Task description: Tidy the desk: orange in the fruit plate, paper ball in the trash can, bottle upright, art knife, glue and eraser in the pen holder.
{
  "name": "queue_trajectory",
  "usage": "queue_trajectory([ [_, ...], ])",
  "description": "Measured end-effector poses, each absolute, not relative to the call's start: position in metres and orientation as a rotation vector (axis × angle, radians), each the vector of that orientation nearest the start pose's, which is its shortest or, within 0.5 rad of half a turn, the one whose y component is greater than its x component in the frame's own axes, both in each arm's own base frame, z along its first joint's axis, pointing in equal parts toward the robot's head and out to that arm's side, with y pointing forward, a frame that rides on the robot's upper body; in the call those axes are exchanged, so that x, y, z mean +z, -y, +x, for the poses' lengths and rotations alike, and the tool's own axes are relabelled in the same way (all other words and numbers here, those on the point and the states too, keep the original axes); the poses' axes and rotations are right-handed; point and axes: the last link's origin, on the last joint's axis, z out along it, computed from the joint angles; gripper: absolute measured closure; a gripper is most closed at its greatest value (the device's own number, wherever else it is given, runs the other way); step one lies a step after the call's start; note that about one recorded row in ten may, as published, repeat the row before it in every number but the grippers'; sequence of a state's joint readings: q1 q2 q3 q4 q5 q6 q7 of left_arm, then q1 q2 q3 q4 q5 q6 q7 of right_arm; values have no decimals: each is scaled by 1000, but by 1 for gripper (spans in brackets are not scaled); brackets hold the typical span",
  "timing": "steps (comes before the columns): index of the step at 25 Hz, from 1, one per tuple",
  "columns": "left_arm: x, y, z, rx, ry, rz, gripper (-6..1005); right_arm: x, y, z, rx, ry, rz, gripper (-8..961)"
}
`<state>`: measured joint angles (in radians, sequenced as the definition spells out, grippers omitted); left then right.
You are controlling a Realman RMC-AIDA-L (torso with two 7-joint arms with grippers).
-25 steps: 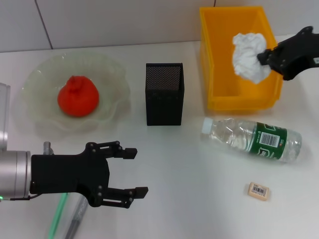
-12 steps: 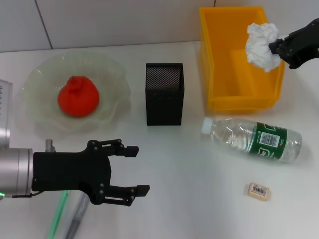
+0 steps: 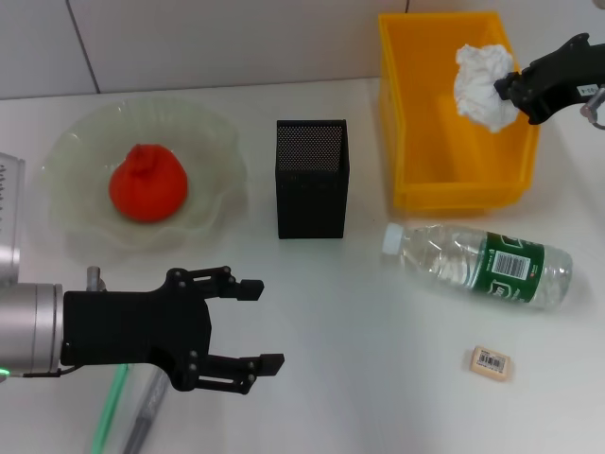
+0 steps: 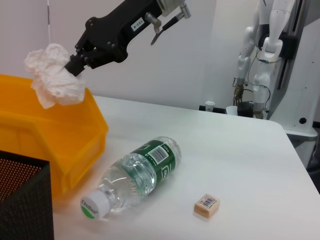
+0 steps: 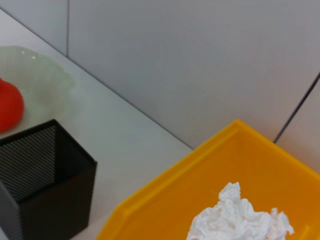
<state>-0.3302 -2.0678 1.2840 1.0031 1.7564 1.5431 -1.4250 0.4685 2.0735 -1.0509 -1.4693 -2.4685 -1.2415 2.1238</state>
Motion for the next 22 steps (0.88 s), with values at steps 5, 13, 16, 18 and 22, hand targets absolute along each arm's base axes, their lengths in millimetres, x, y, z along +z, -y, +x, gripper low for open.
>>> queue_trajectory([
  [5, -25, -287, -223, -572, 250, -3012, 139, 93, -397, 215, -75, -549, -2281, 912],
  [13, -25, -288, -223, -561, 244, -3017, 139, 90, -398, 211, -67, -540, -2289, 875],
  [16, -25, -288, -223, -561, 244, -3017, 139, 91, -397, 210, -56, -536, -2286, 862],
  [18, -25, -287, -223, -560, 247, -3018, 139, 91, -397, 209, -51, -527, -2279, 853],
  [22, -25, -286, -224, -560, 251, -3017, 139, 91, -397, 208, -47, -526, -2280, 797],
])
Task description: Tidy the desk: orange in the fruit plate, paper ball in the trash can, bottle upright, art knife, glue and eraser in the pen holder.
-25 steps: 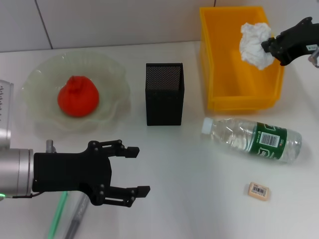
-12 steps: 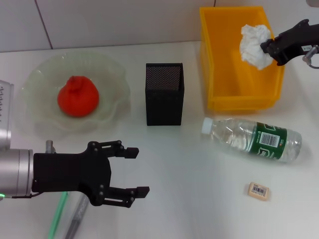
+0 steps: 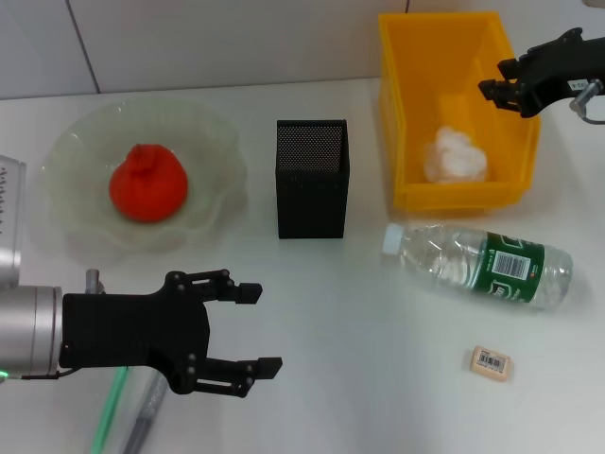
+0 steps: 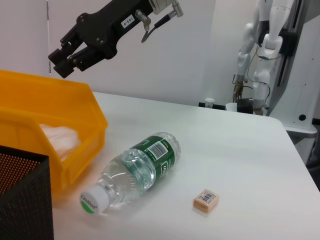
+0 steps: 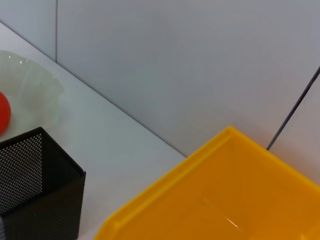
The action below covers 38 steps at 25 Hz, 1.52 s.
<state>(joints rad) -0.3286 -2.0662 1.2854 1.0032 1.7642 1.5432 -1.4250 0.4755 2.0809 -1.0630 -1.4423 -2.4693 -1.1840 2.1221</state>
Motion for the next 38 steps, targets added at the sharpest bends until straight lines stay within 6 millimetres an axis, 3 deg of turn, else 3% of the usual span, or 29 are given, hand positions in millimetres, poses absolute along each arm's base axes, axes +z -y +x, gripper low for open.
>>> queue_trajectory([
  [4, -25, -286, -225, -560, 253, -3017, 139, 91, -397, 207, -39, -523, -2279, 627],
  [18, -27, -286, -226, -563, 267, -3021, 139, 98, -375, 192, 35, -460, -2297, 217],
  [24, -27, -286, -225, -565, 265, -3023, 139, 96, -362, 191, -1, -535, -2345, 167],
  [38, -29, -286, -225, -566, 273, -3026, 139, 101, -332, 178, -114, -691, -2418, 167],
])
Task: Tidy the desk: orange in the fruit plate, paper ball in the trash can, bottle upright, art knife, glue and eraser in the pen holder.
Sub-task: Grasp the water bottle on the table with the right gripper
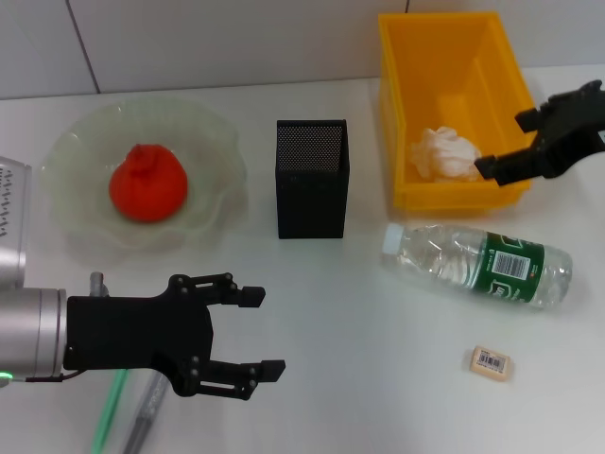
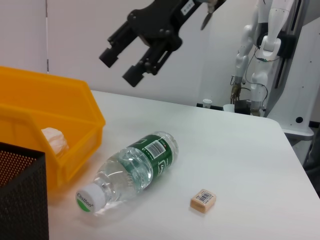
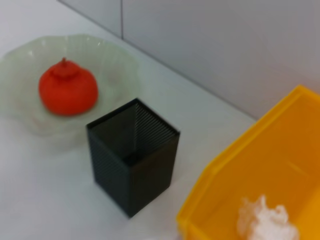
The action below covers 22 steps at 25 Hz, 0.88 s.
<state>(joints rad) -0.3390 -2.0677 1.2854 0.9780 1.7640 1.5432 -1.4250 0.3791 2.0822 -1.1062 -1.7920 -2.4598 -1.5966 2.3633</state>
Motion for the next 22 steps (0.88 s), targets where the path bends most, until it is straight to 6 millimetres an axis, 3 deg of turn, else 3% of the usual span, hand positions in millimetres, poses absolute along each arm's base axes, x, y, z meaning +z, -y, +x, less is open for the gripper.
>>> queue_trajectory([
  [12, -29, -286, -226, -566, 278, -3026, 139, 112, -306, 176, -217, -825, -2507, 168],
  [22, -30, -284, -225, -564, 269, -3042, 139, 121, -307, 189, -354, -822, -2547, 168],
])
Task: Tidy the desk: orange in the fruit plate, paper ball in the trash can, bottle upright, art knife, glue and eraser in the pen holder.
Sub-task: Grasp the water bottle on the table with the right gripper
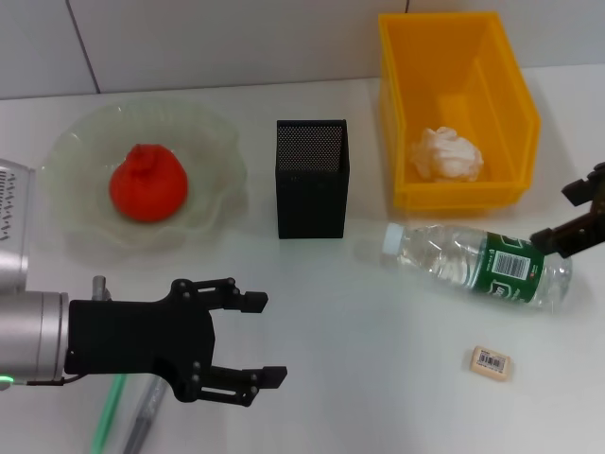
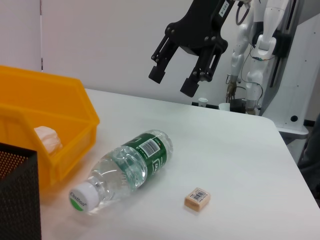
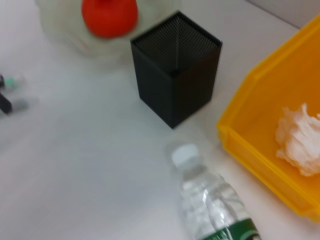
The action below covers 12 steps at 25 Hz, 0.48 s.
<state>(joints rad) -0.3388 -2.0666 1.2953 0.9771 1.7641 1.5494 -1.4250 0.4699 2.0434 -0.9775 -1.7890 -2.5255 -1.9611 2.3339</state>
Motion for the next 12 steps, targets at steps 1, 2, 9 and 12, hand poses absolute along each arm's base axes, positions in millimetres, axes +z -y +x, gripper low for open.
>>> queue_trajectory([
  [1, -30, -284, -225, -564, 269, -3042, 139, 121, -307, 189, -354, -822, -2547, 168],
  [2, -30, -284, -225, -563, 268, -3043, 139, 122, -308, 191, -383, -796, -2550, 168],
  [9, -32, -283, -224, -565, 265, -3050, 139, 121, -314, 195, -532, -574, -2602, 168],
  [12, -34, -282, -223, -563, 262, -3060, 139, 116, -317, 197, -548, -480, -2623, 168],
])
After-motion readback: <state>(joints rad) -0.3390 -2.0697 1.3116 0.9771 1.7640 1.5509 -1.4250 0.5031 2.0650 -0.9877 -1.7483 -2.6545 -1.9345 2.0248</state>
